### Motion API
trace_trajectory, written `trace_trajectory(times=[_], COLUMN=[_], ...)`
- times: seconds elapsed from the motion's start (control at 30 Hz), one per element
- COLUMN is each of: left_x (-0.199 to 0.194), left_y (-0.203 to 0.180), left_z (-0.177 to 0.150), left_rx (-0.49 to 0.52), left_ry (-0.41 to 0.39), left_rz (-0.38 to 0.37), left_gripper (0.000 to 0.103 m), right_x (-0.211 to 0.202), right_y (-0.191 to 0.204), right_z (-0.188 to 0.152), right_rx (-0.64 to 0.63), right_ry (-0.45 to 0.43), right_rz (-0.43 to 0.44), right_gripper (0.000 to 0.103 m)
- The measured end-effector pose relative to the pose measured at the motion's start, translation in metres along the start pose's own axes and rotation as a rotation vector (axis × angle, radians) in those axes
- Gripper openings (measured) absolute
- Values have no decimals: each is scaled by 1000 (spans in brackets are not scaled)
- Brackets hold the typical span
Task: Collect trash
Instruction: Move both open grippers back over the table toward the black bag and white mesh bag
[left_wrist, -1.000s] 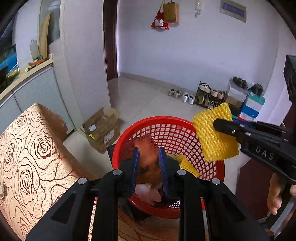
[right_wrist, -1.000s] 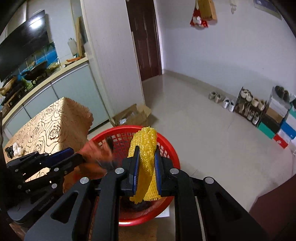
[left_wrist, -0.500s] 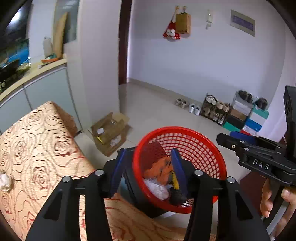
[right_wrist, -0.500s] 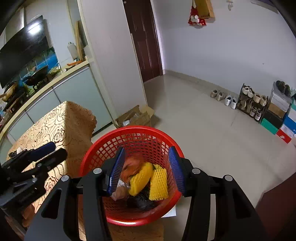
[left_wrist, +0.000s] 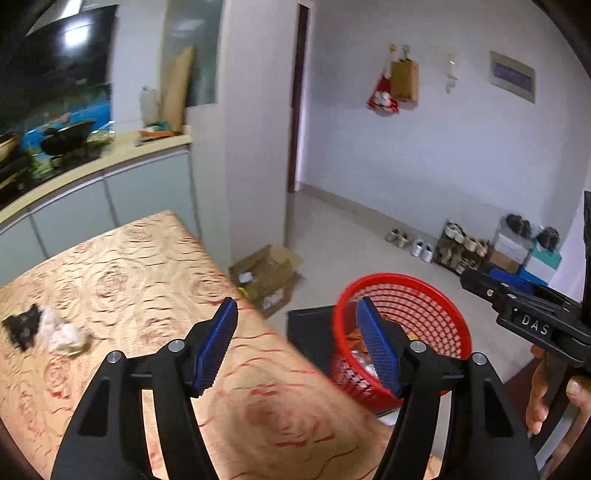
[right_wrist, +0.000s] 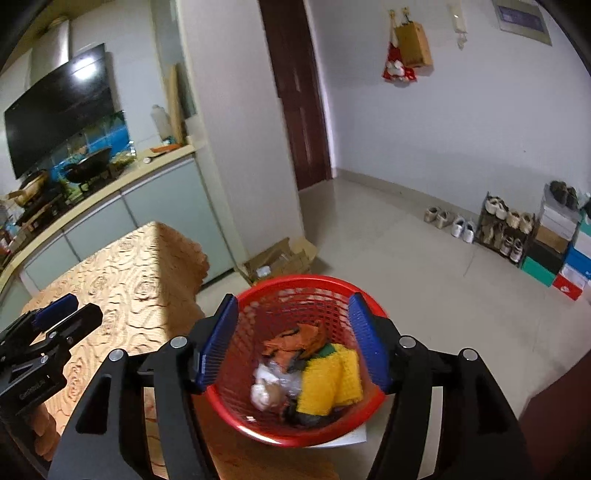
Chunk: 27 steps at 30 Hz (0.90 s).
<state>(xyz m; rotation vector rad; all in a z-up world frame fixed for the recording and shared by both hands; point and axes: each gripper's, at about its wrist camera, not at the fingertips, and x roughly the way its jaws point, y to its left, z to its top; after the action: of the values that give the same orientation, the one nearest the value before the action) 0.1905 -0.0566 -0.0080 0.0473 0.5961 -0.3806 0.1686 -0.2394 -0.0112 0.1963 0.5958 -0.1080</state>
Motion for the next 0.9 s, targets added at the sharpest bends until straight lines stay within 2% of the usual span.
trace_trajectory(times=[0.27,0.67,0.9], left_x=[-50,-114,-133], left_y=[74,204,261], left_z=[-9,-36,-49], left_rx=[-130,-340,-414], left_ry=[-56,-74,-79], left_rz=[170,445,548], left_gripper=[68,69,71], right_x=[-6,-5,6], right_y=[66,177,229], right_z=[3,-6,-16], right_rx=[-82,-204,-265], right_ry=[-35,-29,3], right_rz=[108,277,349], right_gripper=[62,67,68])
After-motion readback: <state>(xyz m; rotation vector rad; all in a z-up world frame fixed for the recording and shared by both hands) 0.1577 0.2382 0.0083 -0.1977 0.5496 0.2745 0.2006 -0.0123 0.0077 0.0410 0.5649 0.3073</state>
